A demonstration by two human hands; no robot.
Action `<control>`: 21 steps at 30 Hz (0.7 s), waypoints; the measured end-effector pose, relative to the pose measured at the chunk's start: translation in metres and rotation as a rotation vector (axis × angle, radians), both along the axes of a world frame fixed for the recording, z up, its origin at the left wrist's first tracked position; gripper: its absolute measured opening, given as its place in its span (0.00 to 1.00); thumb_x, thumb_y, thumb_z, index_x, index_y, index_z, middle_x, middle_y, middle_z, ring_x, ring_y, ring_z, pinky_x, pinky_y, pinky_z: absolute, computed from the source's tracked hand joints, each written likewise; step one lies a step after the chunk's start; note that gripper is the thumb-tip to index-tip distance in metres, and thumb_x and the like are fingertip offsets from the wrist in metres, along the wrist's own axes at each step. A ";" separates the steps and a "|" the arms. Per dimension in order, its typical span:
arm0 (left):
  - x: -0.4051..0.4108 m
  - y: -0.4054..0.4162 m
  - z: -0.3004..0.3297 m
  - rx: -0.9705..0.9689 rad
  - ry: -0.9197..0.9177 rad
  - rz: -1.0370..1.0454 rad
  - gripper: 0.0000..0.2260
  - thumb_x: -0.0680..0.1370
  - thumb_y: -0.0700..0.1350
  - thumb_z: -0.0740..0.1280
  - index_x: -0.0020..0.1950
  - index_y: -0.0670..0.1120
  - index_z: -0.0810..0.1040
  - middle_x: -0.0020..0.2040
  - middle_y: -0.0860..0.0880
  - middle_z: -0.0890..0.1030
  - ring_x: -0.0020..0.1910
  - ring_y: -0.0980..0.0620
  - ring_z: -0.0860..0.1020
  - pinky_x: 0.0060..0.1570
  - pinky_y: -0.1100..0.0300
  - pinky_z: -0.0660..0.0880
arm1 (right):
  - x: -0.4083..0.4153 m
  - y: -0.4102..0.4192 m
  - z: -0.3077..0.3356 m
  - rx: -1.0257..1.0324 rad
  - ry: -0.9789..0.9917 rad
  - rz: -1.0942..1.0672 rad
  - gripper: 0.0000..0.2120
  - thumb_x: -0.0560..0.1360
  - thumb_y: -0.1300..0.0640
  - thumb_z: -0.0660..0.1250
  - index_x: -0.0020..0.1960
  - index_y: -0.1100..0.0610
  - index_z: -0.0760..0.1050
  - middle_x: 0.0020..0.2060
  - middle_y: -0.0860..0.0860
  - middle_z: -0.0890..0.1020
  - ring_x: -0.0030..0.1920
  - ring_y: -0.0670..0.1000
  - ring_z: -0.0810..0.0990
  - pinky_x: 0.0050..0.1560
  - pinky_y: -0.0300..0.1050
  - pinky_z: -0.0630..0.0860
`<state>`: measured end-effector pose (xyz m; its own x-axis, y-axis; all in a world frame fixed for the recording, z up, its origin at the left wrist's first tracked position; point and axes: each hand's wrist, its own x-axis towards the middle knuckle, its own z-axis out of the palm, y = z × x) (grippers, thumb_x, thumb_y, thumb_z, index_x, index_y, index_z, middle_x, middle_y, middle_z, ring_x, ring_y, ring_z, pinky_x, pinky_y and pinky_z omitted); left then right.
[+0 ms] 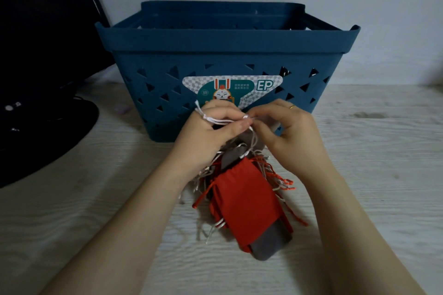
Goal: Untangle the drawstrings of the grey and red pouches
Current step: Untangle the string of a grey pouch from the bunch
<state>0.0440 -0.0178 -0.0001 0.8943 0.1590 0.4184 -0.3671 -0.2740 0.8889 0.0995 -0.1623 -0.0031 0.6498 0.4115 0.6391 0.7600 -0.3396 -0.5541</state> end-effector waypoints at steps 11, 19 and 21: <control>0.001 0.001 -0.014 0.386 -0.246 0.373 0.03 0.71 0.38 0.66 0.44 0.43 0.76 0.36 0.59 0.73 0.34 0.64 0.71 0.36 0.71 0.68 | -0.013 0.006 0.005 -0.013 0.212 0.167 0.05 0.70 0.57 0.62 0.39 0.48 0.75 0.38 0.42 0.75 0.41 0.43 0.75 0.45 0.39 0.73; -0.002 0.000 -0.011 0.407 -0.311 0.248 0.03 0.72 0.35 0.68 0.43 0.42 0.78 0.40 0.57 0.74 0.38 0.66 0.72 0.39 0.73 0.67 | -0.014 0.001 0.009 0.195 0.625 0.345 0.06 0.76 0.63 0.64 0.47 0.55 0.78 0.34 0.48 0.81 0.35 0.43 0.81 0.40 0.34 0.76; -0.001 0.003 -0.013 0.443 -0.308 0.196 0.02 0.72 0.37 0.68 0.44 0.42 0.78 0.41 0.56 0.75 0.41 0.67 0.72 0.42 0.74 0.66 | -0.012 -0.001 0.008 0.133 0.610 0.361 0.08 0.76 0.64 0.64 0.45 0.53 0.79 0.33 0.46 0.82 0.35 0.42 0.81 0.40 0.33 0.76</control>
<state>0.0432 -0.0151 -0.0135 0.6922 0.0604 0.7192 -0.4954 -0.6849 0.5343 0.0878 -0.1628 0.0048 0.7450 0.6120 0.2653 0.3538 -0.0254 -0.9350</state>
